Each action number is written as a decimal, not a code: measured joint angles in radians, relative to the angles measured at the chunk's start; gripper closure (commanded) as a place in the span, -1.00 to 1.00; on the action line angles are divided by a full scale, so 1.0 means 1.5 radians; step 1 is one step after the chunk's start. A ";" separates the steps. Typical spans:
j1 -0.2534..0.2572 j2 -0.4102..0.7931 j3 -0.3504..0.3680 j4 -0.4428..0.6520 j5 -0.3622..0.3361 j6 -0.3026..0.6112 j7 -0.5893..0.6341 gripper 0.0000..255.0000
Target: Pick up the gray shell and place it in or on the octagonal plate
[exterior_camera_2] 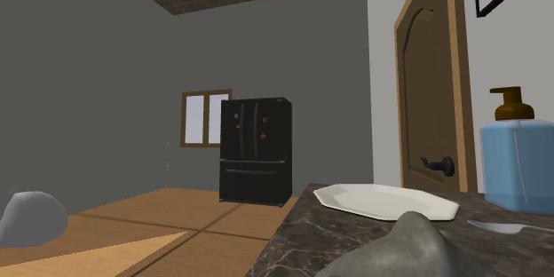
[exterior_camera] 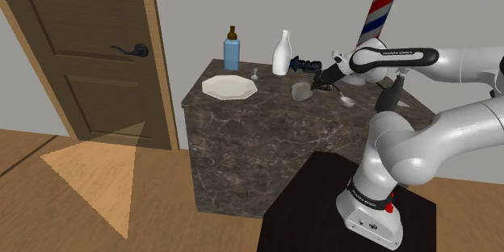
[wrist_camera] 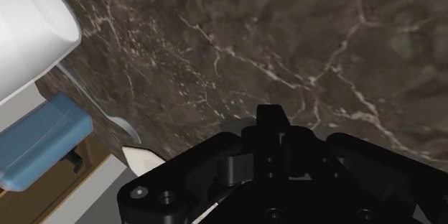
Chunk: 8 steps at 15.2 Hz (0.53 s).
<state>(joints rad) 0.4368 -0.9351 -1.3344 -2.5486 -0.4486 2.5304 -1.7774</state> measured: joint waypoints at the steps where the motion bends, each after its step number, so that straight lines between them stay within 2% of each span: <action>1: 0.000 0.000 0.000 0.000 0.000 0.000 0.000 -1.00; 2: -0.010 -0.023 0.004 -0.012 -0.014 0.003 -0.028 -1.00; 4: -0.041 -0.110 0.003 -0.053 -0.066 0.001 -0.152 -1.00; 6: -0.066 -0.216 -0.022 -0.093 -0.121 -0.016 -0.320 -1.00; 8: -0.114 -0.337 -0.052 -0.125 -0.161 -0.080 -0.515 -1.00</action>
<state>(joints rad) 0.2660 -1.4414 -1.4120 -2.7368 -0.6894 2.4111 -2.5493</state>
